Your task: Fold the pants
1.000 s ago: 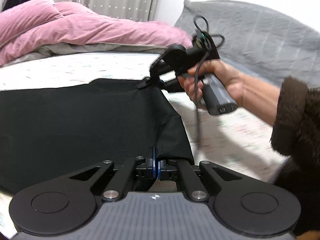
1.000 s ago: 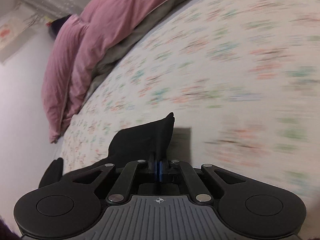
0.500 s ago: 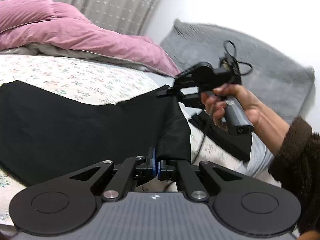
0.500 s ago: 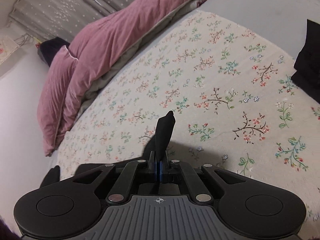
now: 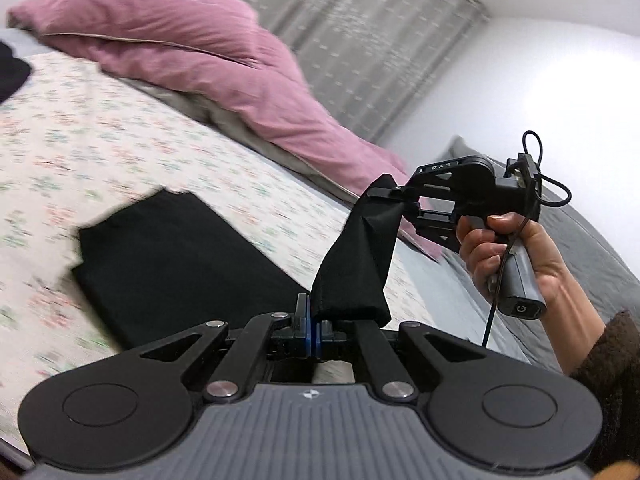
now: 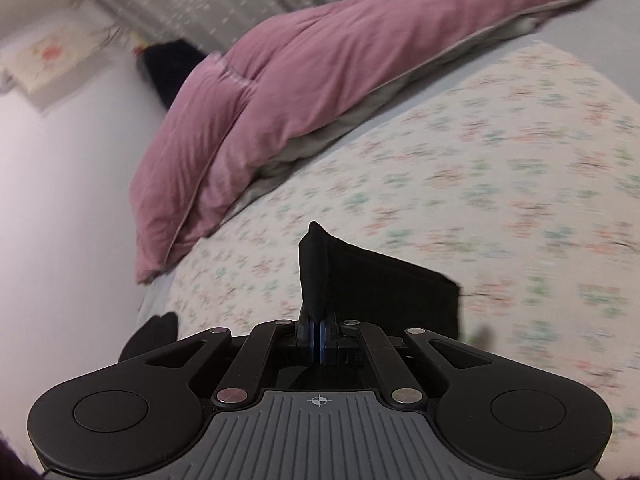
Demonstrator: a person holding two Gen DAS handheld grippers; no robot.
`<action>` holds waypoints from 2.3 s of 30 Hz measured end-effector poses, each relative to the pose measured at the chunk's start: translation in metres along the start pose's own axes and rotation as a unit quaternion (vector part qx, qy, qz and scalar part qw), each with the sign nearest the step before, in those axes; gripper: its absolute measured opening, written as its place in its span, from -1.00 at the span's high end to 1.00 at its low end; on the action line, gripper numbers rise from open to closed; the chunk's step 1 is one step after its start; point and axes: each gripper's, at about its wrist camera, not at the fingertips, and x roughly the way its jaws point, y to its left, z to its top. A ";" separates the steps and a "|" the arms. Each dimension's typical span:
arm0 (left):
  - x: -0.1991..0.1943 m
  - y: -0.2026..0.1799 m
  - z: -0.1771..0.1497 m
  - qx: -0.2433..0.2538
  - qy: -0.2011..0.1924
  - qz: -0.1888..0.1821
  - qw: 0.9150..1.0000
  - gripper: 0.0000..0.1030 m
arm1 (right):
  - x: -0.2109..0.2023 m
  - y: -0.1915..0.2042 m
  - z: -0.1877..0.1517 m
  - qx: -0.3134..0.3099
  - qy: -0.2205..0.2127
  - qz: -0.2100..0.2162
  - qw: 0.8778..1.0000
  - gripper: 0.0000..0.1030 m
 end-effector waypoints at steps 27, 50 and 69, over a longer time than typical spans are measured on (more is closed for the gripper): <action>-0.007 0.118 0.057 -0.016 0.047 0.119 0.992 -0.50 | 0.134 0.070 -0.020 -0.030 0.034 -0.011 0.999 0.04; 0.130 0.089 0.099 0.184 0.110 0.171 0.962 0.43 | 0.050 -0.066 -0.120 -0.054 0.077 -0.054 0.994 -0.17; 0.156 0.147 0.098 -0.038 0.183 0.018 0.982 -0.14 | 0.079 -0.062 -0.112 -0.059 0.080 0.011 0.995 0.68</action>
